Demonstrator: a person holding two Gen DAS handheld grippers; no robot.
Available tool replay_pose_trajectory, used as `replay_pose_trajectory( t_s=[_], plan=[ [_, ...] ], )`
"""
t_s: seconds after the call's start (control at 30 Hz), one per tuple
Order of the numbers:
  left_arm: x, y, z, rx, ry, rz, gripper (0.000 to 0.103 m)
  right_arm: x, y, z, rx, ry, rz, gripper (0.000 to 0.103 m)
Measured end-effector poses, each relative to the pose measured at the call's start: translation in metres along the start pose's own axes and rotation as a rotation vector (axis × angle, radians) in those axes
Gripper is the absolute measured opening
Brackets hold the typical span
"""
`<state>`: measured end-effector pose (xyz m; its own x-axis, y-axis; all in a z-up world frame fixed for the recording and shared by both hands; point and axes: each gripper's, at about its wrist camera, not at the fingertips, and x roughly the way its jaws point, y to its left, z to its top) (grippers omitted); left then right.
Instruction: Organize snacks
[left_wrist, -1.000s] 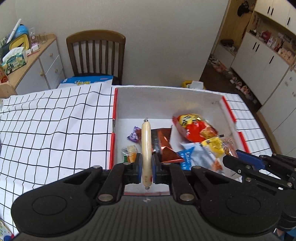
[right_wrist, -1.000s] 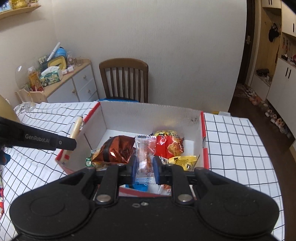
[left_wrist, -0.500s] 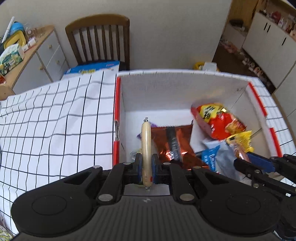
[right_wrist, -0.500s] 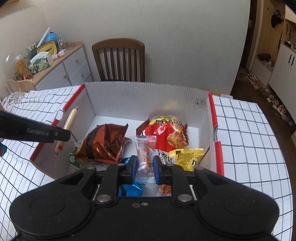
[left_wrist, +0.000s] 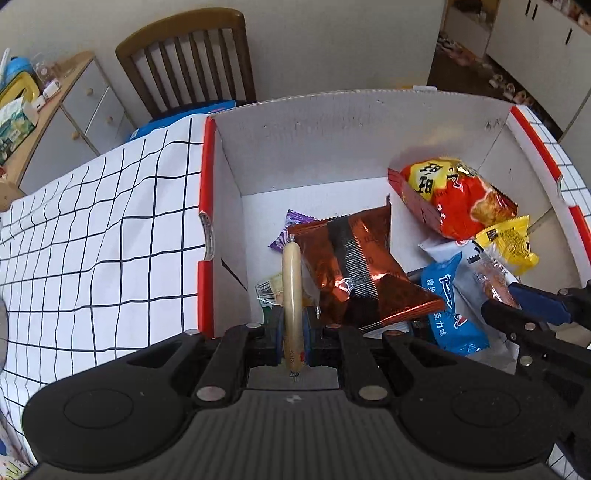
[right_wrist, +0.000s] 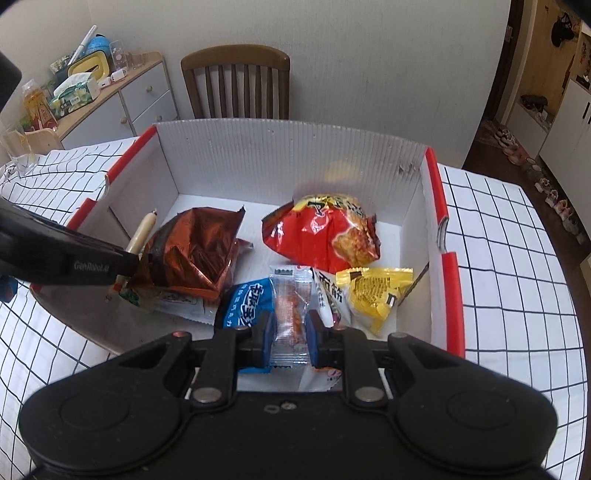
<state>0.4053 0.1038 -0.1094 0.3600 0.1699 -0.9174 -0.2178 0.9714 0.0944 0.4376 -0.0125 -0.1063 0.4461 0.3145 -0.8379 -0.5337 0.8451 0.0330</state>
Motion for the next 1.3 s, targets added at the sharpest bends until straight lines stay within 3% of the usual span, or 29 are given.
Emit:
replay_pose_trajectory(
  t_s=[0.47, 0.53, 0.7, 0.9, 1.3],
  plan=[
    [-0.001, -0.002, -0.002, -0.033, 0.019, -0.024, 0.012, 0.001, -0.01, -0.001, 0.075, 0.019, 0.048, 0.019],
    [-0.004, -0.001, -0.004, -0.036, 0.013, -0.022, 0.019, 0.001, -0.011, -0.002, 0.074, 0.02, 0.055, 0.02],
    [-0.014, 0.003, -0.009, -0.053, -0.027, -0.037, 0.052, -0.007, -0.013, -0.004, 0.07, -0.006, 0.069, 0.021],
    [-0.03, 0.005, -0.015, -0.071, -0.063, -0.061, 0.061, -0.019, -0.018, -0.004, 0.088, -0.037, 0.063, 0.022],
    [-0.081, 0.008, -0.039, -0.065, -0.184, -0.091, 0.063, -0.058, -0.016, -0.012, 0.09, -0.128, 0.111, 0.028]
  ],
)
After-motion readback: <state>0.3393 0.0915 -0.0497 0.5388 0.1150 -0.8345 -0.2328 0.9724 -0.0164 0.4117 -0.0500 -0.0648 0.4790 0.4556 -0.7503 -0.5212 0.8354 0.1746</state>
